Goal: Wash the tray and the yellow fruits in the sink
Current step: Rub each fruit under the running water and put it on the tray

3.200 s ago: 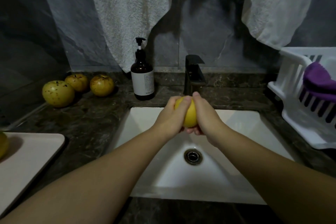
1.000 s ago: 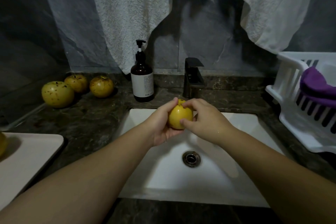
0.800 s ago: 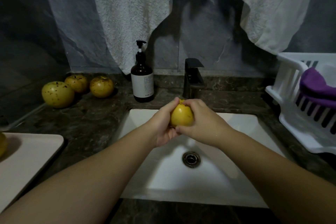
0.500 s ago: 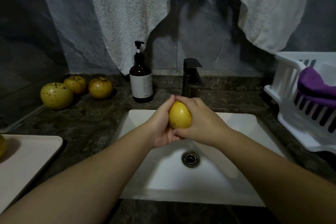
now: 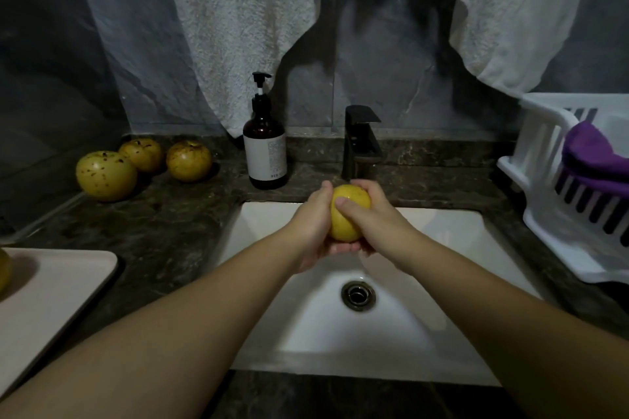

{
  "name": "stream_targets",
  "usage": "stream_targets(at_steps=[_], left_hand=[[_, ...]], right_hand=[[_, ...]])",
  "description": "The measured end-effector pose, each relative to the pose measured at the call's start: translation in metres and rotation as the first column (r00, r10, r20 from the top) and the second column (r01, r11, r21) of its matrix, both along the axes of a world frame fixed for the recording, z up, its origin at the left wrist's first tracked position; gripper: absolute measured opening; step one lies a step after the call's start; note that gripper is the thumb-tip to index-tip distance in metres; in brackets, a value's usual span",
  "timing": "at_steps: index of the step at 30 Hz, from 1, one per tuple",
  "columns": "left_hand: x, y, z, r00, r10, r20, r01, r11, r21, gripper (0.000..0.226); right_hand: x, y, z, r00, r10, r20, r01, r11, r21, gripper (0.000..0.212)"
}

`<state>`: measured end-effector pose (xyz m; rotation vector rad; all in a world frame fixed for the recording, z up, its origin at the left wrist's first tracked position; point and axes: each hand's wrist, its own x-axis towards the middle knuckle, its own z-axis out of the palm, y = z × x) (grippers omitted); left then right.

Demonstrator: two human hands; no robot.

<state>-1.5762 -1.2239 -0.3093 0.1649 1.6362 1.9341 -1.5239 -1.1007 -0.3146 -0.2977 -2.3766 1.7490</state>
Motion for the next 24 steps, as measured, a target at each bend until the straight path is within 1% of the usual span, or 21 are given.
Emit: stream_targets(at_steps=[2, 3, 5, 7, 8, 11, 12, 13, 14, 15, 16, 17, 18, 20, 21, 22, 24], left_hand=[[-0.0024, -0.0041, -0.0008, 1.0, 0.01, 0.0, -0.01, 0.999, -0.035, 0.053], [-0.0012, -0.0056, -0.0004, 1.0, 0.0, 0.017, 0.0, 1.0, -0.026, 0.051], [0.0036, -0.007, 0.0004, 0.997, -0.055, 0.054, 0.053, 0.998, 0.033, 0.046], [0.0054, -0.0061, -0.0002, 0.994, -0.099, 0.04, 0.096, 0.992, 0.081, 0.042], [0.0051, -0.0055, 0.0004, 0.994, -0.105, 0.028, 0.102, 0.99, 0.096, 0.041], [0.0009, -0.0066, 0.0017, 0.997, -0.079, 0.026, 0.077, 0.994, 0.082, 0.049], [-0.0002, -0.0074, 0.0013, 0.997, -0.071, 0.016, 0.07, 0.995, 0.068, 0.048], [0.0, -0.0078, 0.0001, 0.998, -0.066, -0.007, 0.067, 0.996, 0.053, 0.044], [0.0006, -0.0075, -0.0016, 0.997, -0.064, -0.038, 0.065, 0.997, 0.034, 0.041], [0.0014, -0.0064, -0.0027, 0.996, -0.063, -0.069, 0.065, 0.998, 0.017, 0.04], [0.0021, -0.0045, -0.0033, 0.994, -0.063, -0.092, 0.064, 0.998, 0.005, 0.041], [0.0022, -0.0028, -0.0028, 0.993, -0.061, -0.102, 0.062, 0.998, -0.002, 0.042], [0.0016, -0.0015, -0.0022, 0.994, -0.055, -0.098, 0.055, 0.998, -0.01, 0.045], [0.0, -0.0025, -0.0011, 0.997, -0.034, -0.071, 0.031, 0.999, -0.034, 0.05], [-0.0004, -0.0037, -0.0013, 0.998, -0.028, -0.06, 0.026, 0.999, -0.043, 0.05], [-0.0001, -0.0045, -0.0023, 0.998, -0.03, -0.059, 0.027, 0.998, -0.051, 0.05], [0.0024, -0.0042, -0.0033, 0.995, -0.049, -0.086, 0.044, 0.997, -0.066, 0.05]], right_hand=[[0.0015, 0.0008, -0.0018, 0.998, 0.05, 0.024, -0.049, 0.996, -0.071, 0.038], [0.0014, 0.0008, -0.0024, 0.998, 0.049, 0.037, -0.046, 0.995, -0.09, 0.036], [-0.0009, 0.0, -0.0016, 0.999, -0.013, 0.051, 0.017, 0.996, -0.087, 0.035], [-0.0028, 0.0009, 0.0005, 0.996, -0.085, 0.042, 0.087, 0.994, -0.064, 0.04], [-0.0026, 0.0019, 0.0012, 0.996, -0.082, 0.028, 0.083, 0.994, -0.068, 0.042], [-0.0001, 0.0055, -0.0001, 0.998, 0.055, 0.005, -0.054, 0.99, -0.13, 0.057], [0.0001, 0.0054, -0.0012, 0.996, 0.083, 0.013, -0.08, 0.983, -0.164, 0.059], [-0.0001, 0.0051, -0.0019, 0.996, 0.087, 0.025, -0.081, 0.98, -0.184, 0.055], [-0.0013, 0.0041, -0.0014, 0.997, 0.069, 0.032, -0.062, 0.98, -0.186, 0.043], [-0.0023, 0.0028, -0.0003, 0.999, 0.032, 0.033, -0.026, 0.985, -0.17, 0.032], [-0.0032, 0.0016, 0.001, 1.0, -0.008, 0.027, 0.012, 0.99, -0.143, 0.027], [-0.0042, 0.0017, 0.0016, 0.999, -0.031, 0.015, 0.033, 0.993, -0.116, 0.029], [-0.004, 0.0025, 0.0012, 1.0, -0.029, 0.006, 0.029, 0.995, -0.094, 0.036], [-0.0018, 0.0039, -0.0012, 0.999, 0.03, 0.016, -0.028, 0.995, -0.094, 0.05], [-0.0011, 0.0049, -0.0027, 0.998, 0.059, 0.03, -0.055, 0.992, -0.114, 0.05], [-0.0007, 0.0054, -0.0034, 0.997, 0.066, 0.043, -0.06, 0.989, -0.133, 0.044], [-0.0025, 0.0042, -0.0012, 0.998, 0.026, 0.05, -0.019, 0.99, -0.139, 0.031]])
